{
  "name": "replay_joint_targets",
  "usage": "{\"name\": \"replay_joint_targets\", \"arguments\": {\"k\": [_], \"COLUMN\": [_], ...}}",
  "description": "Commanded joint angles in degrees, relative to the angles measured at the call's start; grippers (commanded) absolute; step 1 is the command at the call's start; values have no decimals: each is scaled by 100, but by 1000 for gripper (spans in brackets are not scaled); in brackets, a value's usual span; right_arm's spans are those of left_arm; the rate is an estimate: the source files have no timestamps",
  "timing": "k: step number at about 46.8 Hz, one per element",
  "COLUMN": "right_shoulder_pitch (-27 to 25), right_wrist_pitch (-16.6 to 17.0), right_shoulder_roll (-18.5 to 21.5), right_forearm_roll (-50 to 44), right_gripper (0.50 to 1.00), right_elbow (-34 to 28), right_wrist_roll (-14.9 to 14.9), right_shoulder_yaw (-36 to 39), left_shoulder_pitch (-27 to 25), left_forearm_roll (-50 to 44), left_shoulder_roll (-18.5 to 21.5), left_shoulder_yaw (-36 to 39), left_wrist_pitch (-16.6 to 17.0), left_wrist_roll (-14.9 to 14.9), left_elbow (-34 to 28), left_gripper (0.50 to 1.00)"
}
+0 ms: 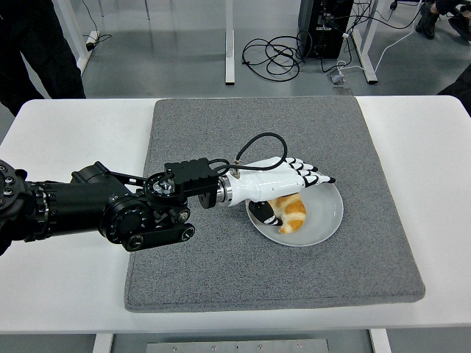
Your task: Place the bread on the plate
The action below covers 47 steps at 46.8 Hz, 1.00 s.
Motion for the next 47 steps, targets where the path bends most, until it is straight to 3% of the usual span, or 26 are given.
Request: {"name": "replay_joint_targets", "arguments": {"k": [1, 16, 27, 34, 47], "right_shoulder_pitch": [0, 0, 0, 0, 0], "right_wrist_pitch": [0, 0, 0, 0, 0], "right_shoulder_roll": [0, 0, 0, 0, 0], "right_forearm_roll": [0, 0, 0, 0, 0], "right_gripper": [1000, 1000, 1000, 1000, 1000], "right_elbow": [3, 3, 3, 3, -6], "right_wrist_roll": [-2, -2, -2, -2, -2], "right_shoulder_yaw": [0, 0, 0, 0, 0], "left_shoulder_pitch": [-198, -1261, -1983, -2062, -2009], "left_forearm_roll": [-83, -680, -1331, -1639, -2728], "left_shoulder_roll": [0, 0, 0, 281, 571], "left_shoulder_yaw": [9, 0, -360, -720, -1063], "left_wrist_pitch": [-11, -195, -344, -837, -934], "left_wrist_roll": [13, 22, -74, -66, -110], "left_elbow": [-268, -848, -910, -910, -498], "left_gripper": [974, 974, 975, 975, 980]}}
